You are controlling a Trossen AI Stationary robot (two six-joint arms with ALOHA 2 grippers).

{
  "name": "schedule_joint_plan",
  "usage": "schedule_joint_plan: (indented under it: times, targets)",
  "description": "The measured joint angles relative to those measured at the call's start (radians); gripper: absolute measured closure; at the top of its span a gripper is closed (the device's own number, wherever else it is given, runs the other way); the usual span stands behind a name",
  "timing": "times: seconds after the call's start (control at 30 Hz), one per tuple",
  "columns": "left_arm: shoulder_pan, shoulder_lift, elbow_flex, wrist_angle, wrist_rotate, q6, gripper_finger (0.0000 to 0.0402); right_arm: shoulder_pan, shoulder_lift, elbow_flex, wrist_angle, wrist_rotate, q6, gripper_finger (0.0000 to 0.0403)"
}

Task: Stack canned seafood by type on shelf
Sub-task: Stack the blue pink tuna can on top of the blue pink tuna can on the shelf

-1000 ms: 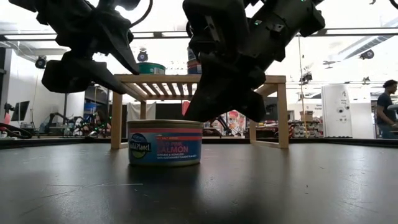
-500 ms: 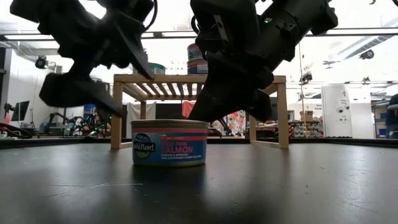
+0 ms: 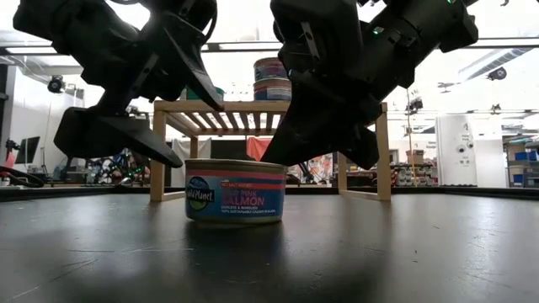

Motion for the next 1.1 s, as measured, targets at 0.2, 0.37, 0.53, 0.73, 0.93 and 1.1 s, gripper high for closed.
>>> schedule_joint_plan:
  times: [0.2,0.37,0.53,0.73,0.93,1.1]
  targets:
    - [0.000,0.000,0.000,-0.005,0.000,0.000,0.0118,0.009,0.001,-0.001,0.005,0.016,-0.018,0.0394]
    - [0.000,0.000,0.000,-0.027,0.000,0.000,0.0118,0.019,0.002,-0.002,0.006,0.032,-0.031,0.0394]
    - [0.000,0.000,0.000,-0.026,0.000,0.000,0.0118,0.021,0.002,-0.003,0.005,0.032,-0.032,0.0394]
    - [-0.002,0.000,0.000,-0.026,0.000,0.000,0.0118,0.030,0.002,-0.009,-0.003,0.047,-0.031,0.0394]
    - [-0.002,0.000,0.000,-0.020,0.001,0.000,0.0118,0.034,0.002,-0.025,-0.002,0.045,-0.021,0.0394]
    - [-0.002,0.000,0.000,0.046,0.000,0.000,0.0117,0.036,0.002,-0.028,-0.002,0.045,-0.020,0.0394]
